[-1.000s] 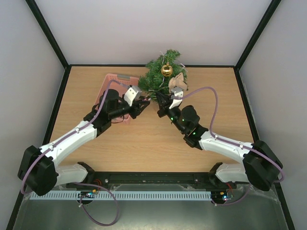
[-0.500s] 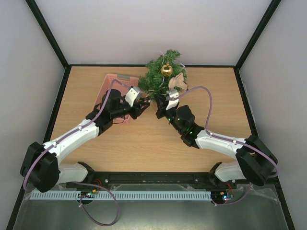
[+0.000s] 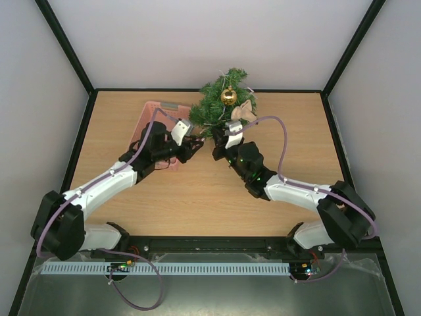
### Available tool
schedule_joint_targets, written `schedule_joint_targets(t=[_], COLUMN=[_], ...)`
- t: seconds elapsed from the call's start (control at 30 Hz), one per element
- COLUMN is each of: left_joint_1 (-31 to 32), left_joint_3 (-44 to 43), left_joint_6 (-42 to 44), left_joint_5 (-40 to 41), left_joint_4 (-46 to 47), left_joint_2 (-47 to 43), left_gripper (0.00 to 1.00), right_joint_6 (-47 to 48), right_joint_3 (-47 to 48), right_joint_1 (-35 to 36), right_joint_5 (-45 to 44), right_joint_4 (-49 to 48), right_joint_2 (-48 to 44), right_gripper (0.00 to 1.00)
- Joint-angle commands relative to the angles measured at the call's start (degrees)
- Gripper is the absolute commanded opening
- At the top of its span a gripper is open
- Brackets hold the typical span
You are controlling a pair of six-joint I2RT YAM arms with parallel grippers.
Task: Decorate the small christmas tree
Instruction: Hang the decoration item on the Christmas tree.
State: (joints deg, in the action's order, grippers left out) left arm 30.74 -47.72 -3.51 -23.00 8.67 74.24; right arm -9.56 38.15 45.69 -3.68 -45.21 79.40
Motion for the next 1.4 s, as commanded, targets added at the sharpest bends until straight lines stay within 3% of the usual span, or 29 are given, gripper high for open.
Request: schedule_joint_targets(t=[0.0,1.37], left_joint_1=[-0.58,-1.74], left_joint_3=[-1.34,-3.45], left_joint_6=[-0.47,-2.54], left_joint_5=[-1.86,-7.65], left_joint_4=[1.18,1.16], left_joint_2=[1.52,7.75], left_gripper=[0.24,0.24], right_joint_6=[1.68,4.85], right_joint_3=[2.18,2.13], right_joint_1=[-0.34,-0.87], right_joint_5=[-1.63,-3.65], right_joint_4=[-0.10,3.06], right_joint_2=[1.05,3.25], right_gripper=[0.02,0.02])
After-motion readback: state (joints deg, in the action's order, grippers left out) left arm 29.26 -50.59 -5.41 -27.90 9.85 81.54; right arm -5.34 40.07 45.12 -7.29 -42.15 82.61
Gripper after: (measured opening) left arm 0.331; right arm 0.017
